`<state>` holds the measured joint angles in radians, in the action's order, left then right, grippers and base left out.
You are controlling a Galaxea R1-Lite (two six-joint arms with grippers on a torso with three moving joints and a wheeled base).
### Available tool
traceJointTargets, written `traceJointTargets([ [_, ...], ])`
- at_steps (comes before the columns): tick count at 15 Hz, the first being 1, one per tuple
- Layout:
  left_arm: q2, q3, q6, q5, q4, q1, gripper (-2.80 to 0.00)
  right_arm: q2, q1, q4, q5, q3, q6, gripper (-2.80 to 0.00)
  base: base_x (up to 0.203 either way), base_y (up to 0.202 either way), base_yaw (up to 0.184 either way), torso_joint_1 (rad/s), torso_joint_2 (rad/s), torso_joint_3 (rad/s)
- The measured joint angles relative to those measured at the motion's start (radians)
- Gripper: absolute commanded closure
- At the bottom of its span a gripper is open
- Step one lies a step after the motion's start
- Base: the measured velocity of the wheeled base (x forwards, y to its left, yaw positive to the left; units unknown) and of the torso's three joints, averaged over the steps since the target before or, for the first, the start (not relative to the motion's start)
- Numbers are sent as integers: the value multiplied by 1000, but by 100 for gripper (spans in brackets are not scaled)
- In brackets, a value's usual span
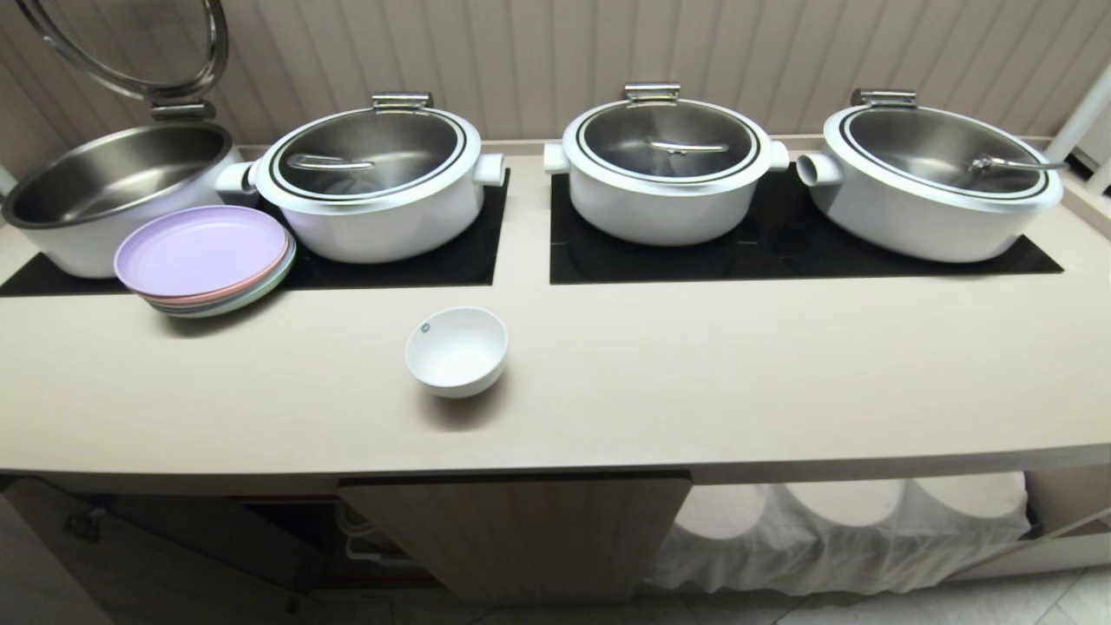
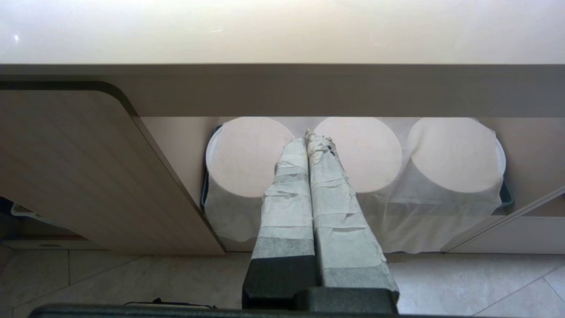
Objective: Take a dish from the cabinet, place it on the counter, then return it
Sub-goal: Pick up the bowl from the table
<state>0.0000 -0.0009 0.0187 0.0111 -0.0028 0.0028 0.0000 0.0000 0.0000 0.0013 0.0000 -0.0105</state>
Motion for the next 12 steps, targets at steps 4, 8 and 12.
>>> traceJointTargets([
  [4, 0, 0, 0, -2, 1, 0, 0, 0, 0, 0, 0, 0, 0, 0, 0, 0, 0, 0, 0, 0],
  [8, 0, 0, 1, -2, 1, 0, 0, 0, 0, 0, 0, 0, 0, 0, 0, 0, 0, 0, 0, 0],
  [12, 0, 0, 1, -2, 1, 0, 0, 0, 0, 0, 0, 0, 1, 0, 0, 0, 0, 0, 0, 0],
])
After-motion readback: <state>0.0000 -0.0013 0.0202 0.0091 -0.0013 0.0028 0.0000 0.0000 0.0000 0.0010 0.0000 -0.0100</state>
